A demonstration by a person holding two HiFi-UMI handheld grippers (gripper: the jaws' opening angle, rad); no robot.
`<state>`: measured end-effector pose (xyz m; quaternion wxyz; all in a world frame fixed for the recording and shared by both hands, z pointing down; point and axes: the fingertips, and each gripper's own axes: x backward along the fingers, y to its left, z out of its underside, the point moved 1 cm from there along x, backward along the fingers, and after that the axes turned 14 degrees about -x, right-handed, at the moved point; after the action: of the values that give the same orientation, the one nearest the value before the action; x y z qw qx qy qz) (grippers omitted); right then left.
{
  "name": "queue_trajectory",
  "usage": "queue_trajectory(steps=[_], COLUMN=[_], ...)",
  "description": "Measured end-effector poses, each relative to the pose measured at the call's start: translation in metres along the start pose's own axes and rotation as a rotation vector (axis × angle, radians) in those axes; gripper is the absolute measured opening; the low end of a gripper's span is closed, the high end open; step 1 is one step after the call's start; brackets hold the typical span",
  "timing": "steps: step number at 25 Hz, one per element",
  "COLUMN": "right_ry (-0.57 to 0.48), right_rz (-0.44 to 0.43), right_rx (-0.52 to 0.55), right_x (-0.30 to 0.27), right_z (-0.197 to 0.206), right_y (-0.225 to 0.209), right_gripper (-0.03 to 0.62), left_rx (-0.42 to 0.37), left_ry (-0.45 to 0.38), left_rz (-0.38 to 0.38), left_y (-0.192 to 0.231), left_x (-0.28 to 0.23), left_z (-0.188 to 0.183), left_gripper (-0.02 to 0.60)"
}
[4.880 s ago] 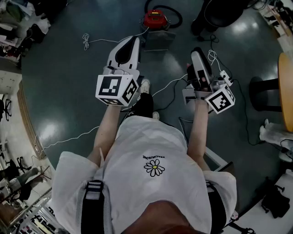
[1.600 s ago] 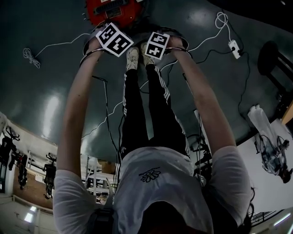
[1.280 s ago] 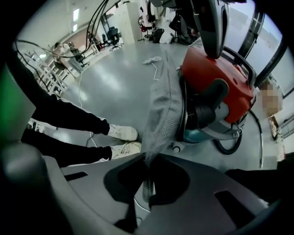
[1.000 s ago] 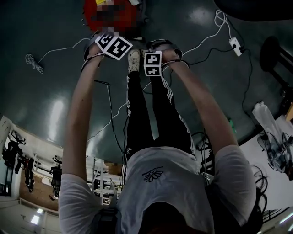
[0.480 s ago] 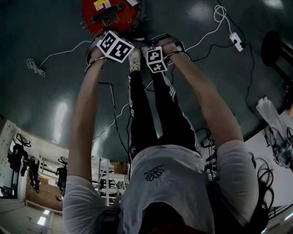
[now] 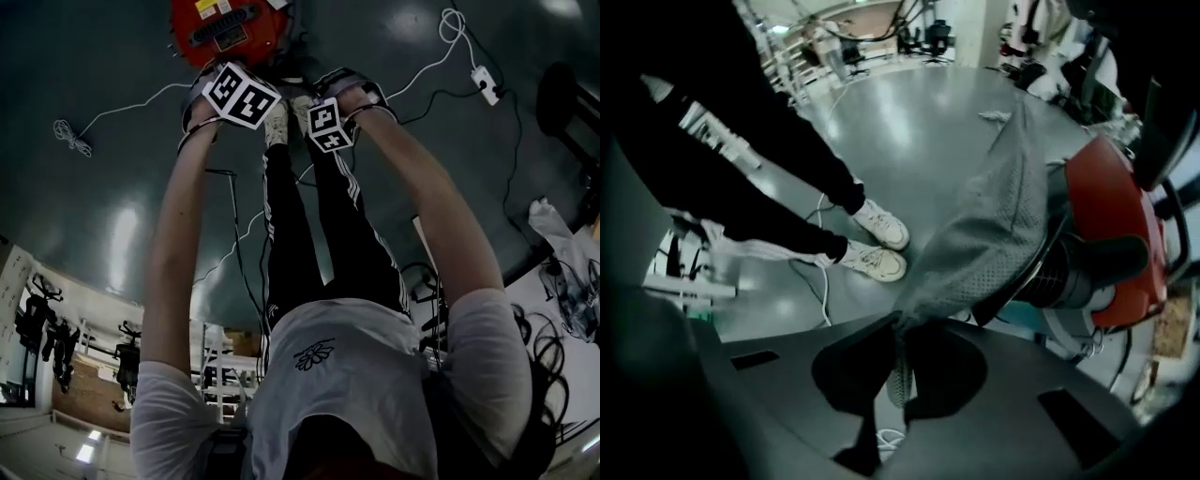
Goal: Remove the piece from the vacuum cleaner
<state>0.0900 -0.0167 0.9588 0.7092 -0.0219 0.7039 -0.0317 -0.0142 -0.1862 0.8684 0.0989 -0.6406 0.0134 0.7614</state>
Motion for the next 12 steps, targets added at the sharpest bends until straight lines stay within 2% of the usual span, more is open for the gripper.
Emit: queue_trajectory(steps=[2,4,7,12], right_ry=[-0.042,-0.048,-0.034,-0.046], right_rz=[0.011,-0.002,-0.014,-0.006], right_rx=[-0.055,-0.042,-0.025,-0.094], right_x=[0.005,0.009,0.012,0.016], right_z=[-0.015,-0.026,-0.026,-0.031], right_y=[0.01,0.011,0.009,0.012], right_gripper=[0.024,0.023,0.023,0.023], left_rx=[-0.005,-0.005,0.009,0.012], left_ry=[0.001,0.006,0.012,0.008], left_rz=[-0.005,-0.004,0.005,0.001], left_y=[0.0,0.002,0.005,0.006], left_x=[0.0,0.0,0.001,0.002], left_z=[0.001,0.003,0.004,0.004], left_gripper=[0.006,0.006,0.006,0.006])
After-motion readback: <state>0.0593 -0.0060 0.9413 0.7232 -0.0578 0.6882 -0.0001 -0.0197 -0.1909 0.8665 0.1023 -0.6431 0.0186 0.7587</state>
